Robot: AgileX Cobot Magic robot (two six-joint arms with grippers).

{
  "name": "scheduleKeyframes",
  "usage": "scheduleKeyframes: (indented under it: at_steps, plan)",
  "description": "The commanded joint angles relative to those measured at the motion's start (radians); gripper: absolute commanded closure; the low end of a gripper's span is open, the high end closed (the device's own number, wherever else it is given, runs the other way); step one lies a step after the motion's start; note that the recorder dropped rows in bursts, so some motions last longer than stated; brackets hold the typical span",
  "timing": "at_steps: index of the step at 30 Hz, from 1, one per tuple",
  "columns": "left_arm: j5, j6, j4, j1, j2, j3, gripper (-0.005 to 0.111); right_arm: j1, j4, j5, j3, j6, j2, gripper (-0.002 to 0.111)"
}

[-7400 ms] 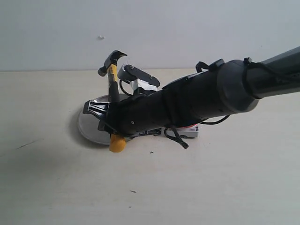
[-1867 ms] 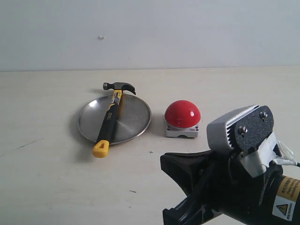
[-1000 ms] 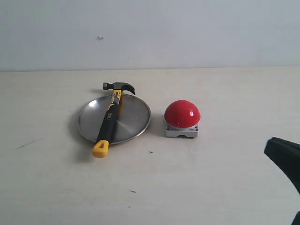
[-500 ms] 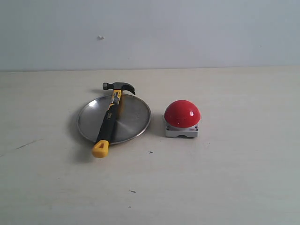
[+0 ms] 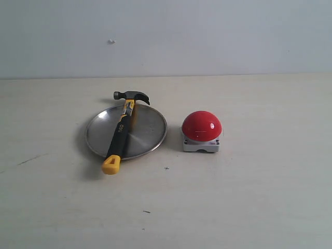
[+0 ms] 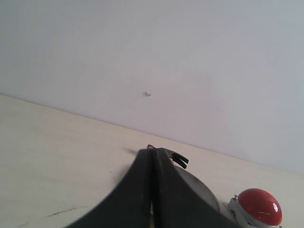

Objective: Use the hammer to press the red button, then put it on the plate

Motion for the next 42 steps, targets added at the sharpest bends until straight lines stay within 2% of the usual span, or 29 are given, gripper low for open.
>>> scheduleKeyframes:
  at_steps: [1,4,16,23,32,35,38,42]
  plan:
    - [-0.002,0.003,0.003,0.0,-0.006,0.002,0.107,-0.068,-0.01,0.067,0.005,-0.01,-0.007,0.108]
    - [-0.002,0.003,0.003,0.0,-0.006,0.002,0.107,-0.101,-0.012,0.069,0.005,-0.01,-0.007,0.108]
    - [-0.002,0.003,0.003,0.0,-0.006,0.002,0.107,-0.101,-0.014,0.063,0.005,-0.008,-0.007,0.108]
    - [-0.002,0.003,0.003,0.0,-0.006,0.002,0.107,-0.101,0.017,-0.069,0.005,-0.008,-0.007,0.108]
    - [-0.002,0.003,0.003,0.0,-0.006,0.002,0.107,-0.101,0.018,-0.109,0.005,-0.01,-0.007,0.108]
    - [-0.002,0.003,0.003,0.0,-0.006,0.002,0.107,-0.101,-0.113,-0.101,0.005,0.074,-0.007,0.108]
    - [-0.002,0.003,0.003,0.0,-0.006,0.002,0.107,-0.101,-0.443,-0.039,0.005,0.408,-0.007,0.108]
    - [-0.002,0.003,0.003,0.0,-0.006,0.002,0.107,-0.101,-0.471,-0.039,0.005,0.372,-0.007,0.108]
